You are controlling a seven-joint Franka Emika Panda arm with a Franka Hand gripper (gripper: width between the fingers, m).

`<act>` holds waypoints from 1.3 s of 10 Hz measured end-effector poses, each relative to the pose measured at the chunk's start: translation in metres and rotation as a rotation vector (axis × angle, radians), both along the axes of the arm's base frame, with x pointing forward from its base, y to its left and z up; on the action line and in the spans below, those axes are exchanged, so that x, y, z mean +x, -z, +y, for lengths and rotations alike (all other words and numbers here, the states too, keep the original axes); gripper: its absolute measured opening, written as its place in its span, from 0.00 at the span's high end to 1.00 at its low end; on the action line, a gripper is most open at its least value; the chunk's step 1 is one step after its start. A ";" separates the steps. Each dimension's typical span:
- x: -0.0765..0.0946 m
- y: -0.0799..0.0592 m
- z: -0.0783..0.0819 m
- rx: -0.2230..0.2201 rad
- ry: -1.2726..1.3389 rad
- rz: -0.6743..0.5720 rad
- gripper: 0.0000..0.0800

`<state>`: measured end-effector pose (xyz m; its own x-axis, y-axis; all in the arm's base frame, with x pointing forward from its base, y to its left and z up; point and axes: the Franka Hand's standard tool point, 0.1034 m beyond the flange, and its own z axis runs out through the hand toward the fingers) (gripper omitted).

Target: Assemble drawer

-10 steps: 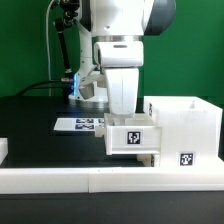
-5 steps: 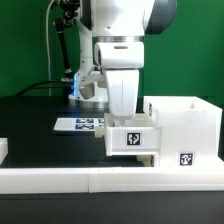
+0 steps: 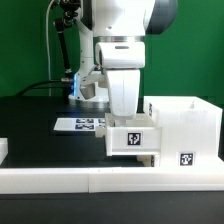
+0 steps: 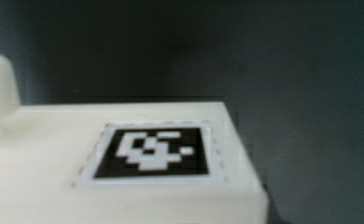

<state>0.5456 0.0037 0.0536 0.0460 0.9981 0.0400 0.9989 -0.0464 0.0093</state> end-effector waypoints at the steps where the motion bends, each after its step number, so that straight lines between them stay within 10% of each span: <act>1: 0.000 0.000 -0.001 0.000 0.001 0.004 0.95; 13: 0.000 0.001 -0.003 -0.027 -0.103 0.002 0.95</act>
Offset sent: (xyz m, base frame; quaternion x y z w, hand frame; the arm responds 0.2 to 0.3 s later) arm 0.0000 0.0000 0.0000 0.0000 0.0000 0.0000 1.0000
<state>0.5460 0.0003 0.0530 -0.0567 0.9983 0.0133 0.9984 0.0566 0.0067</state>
